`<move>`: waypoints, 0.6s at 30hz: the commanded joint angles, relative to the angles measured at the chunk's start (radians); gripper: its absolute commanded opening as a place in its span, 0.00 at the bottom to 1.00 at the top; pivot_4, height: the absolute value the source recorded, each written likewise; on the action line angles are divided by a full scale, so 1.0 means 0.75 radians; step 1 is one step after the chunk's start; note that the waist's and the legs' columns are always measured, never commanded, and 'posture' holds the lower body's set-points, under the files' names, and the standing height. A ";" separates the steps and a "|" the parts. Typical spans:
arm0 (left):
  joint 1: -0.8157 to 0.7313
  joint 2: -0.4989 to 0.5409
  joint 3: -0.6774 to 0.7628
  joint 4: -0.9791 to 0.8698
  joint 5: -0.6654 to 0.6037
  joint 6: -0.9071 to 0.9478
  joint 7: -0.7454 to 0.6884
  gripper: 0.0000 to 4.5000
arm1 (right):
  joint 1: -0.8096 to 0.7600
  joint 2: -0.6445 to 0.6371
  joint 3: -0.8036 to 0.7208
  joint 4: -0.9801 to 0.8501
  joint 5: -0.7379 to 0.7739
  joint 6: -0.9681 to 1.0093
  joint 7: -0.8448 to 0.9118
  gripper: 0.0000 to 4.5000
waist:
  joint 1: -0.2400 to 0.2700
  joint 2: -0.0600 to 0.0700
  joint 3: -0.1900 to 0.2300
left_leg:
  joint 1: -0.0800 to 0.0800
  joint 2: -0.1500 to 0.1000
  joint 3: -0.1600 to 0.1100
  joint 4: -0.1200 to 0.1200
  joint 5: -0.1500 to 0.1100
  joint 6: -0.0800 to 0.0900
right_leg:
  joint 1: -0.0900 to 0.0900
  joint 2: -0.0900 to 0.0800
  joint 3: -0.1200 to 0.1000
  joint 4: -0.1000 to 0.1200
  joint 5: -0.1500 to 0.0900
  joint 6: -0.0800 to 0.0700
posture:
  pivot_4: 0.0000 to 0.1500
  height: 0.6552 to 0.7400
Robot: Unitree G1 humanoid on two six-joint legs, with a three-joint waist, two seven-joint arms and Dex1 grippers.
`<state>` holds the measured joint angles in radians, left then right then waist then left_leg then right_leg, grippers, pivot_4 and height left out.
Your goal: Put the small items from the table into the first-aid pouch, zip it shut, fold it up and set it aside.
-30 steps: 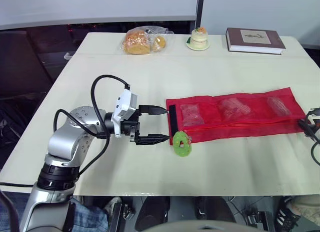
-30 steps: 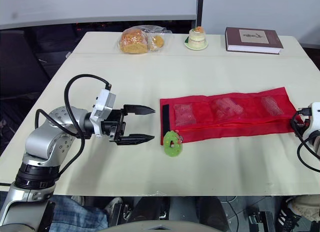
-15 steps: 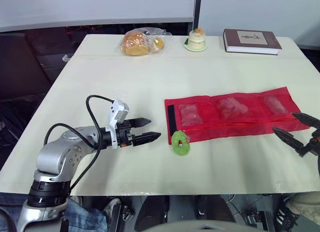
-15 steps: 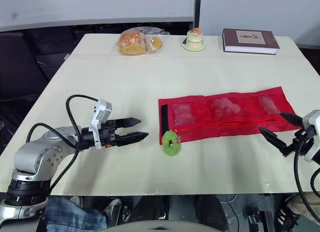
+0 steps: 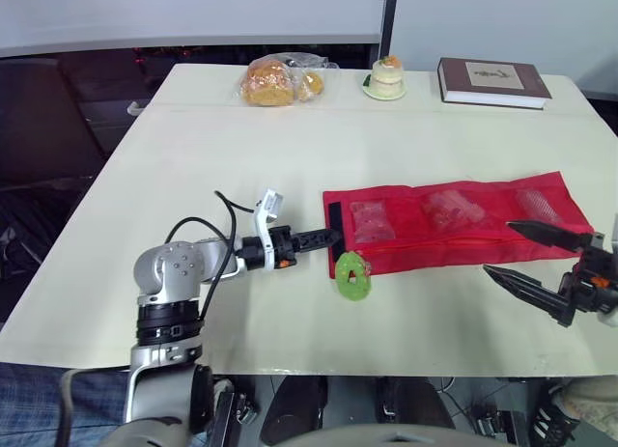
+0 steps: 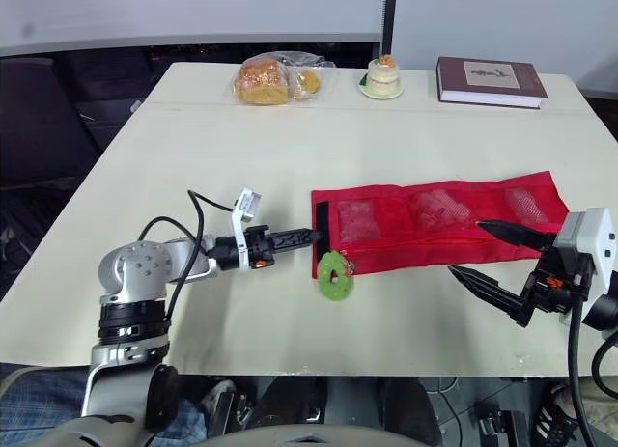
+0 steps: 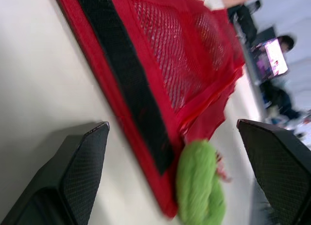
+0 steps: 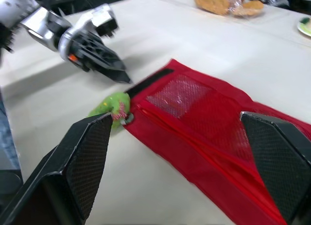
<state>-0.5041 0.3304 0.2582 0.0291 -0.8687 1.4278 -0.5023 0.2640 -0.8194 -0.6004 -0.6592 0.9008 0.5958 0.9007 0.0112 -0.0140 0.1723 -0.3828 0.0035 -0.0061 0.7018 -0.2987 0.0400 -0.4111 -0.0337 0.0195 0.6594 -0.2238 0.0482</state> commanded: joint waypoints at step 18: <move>-0.178 -0.250 0.254 0.190 -0.101 0.171 0.119 0.00 | -0.064 0.023 0.061 -0.064 0.044 -0.055 -0.056 1.00 | 0.004 -0.001 0.001 | -0.002 -0.001 -0.002 0.000 0.000 -0.001 | -0.001 -0.001 -0.001 -0.001 0.000 0.000 | 1.00 1.00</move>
<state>-0.6266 0.1494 0.4601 0.2061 -0.9186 1.5492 -0.4062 0.2254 -0.8072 -0.5523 -0.6915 0.9289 0.5786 0.8635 0.0143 -0.0148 0.1728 -0.3844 0.0027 -0.0074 0.7017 -0.2986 0.0396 -0.4115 -0.0348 0.0187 0.6583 -0.2238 0.0480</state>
